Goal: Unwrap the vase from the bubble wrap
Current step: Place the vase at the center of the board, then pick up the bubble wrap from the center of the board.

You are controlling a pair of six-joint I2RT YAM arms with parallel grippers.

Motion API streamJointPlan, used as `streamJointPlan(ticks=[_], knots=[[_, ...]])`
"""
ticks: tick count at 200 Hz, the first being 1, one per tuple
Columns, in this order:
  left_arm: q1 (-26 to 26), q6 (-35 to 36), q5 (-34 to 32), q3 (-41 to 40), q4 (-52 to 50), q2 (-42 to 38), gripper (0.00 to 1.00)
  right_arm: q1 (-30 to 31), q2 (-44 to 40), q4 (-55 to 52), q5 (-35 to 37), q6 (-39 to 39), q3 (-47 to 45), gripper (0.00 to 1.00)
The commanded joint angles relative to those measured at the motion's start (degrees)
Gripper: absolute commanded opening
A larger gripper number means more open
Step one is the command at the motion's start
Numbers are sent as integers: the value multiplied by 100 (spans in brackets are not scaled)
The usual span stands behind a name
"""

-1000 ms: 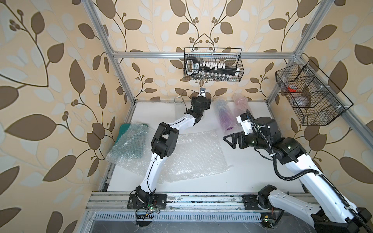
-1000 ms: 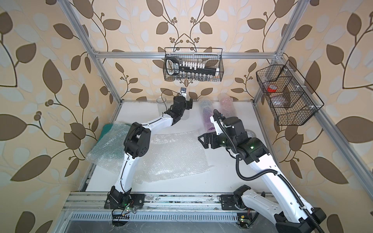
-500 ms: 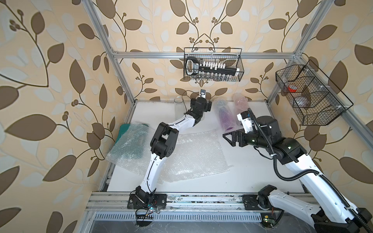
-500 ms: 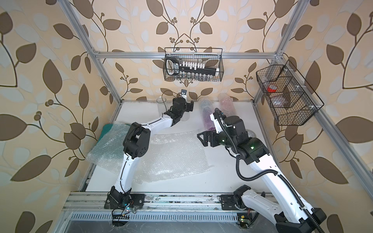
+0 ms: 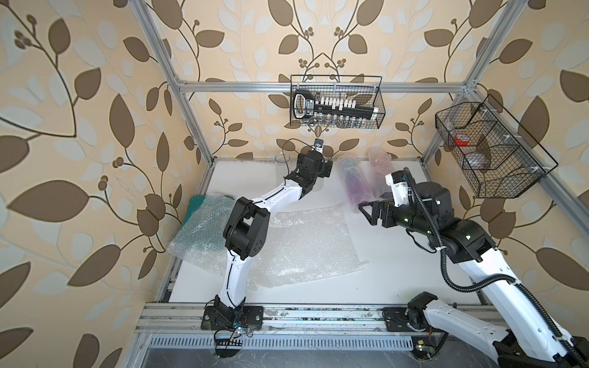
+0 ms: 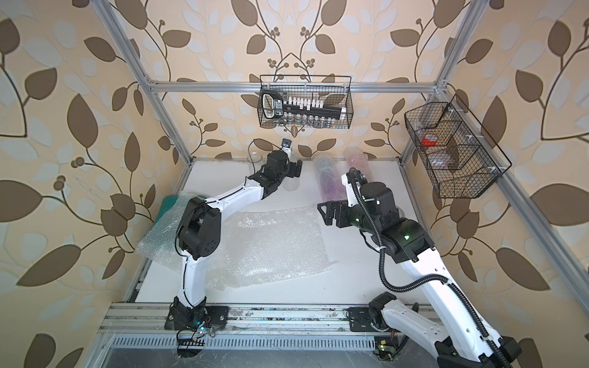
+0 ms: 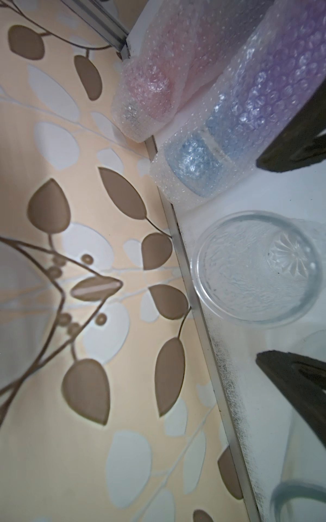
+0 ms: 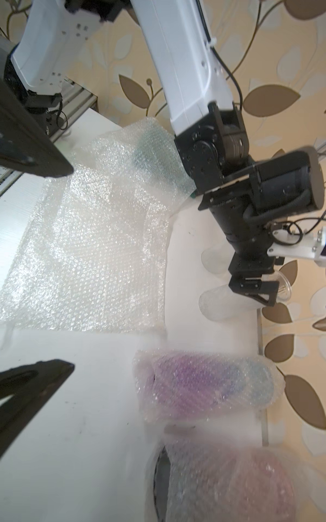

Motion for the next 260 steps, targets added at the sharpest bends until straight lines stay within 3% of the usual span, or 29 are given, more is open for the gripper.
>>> streamJointPlan(ticks=[1, 53, 93, 139, 168, 203, 239, 260], knots=[[-128, 76, 109, -230, -292, -685, 99, 3, 155, -519, 590, 138, 324, 99], [-447, 321, 132, -578, -1551, -1585, 99, 7, 152, 122, 1091, 318, 513, 99], [-499, -202, 640, -1136, -2975, -2711, 99, 7, 206, 280, 1330, 441, 341, 99], [-507, -1558, 706, -1713, -5230, -3888, 99, 42, 271, 787, 1245, 454, -322, 99], [-483, -2457, 948, -2045, -6301, -4180, 99, 172, 353, 1231, 971, 588, -748, 99], [210, -3439, 1572, -2746, -7148, -4519, 99, 343, 759, 1525, 328, 572, -902, 99], [1240, -3425, 2091, -3645, -7124, -4822, 99, 476, 1103, 1875, -216, 441, -878, 99], [1479, -3341, 2233, -4075, -6677, -4889, 99, 474, 1305, 1777, -443, 265, -703, 99]])
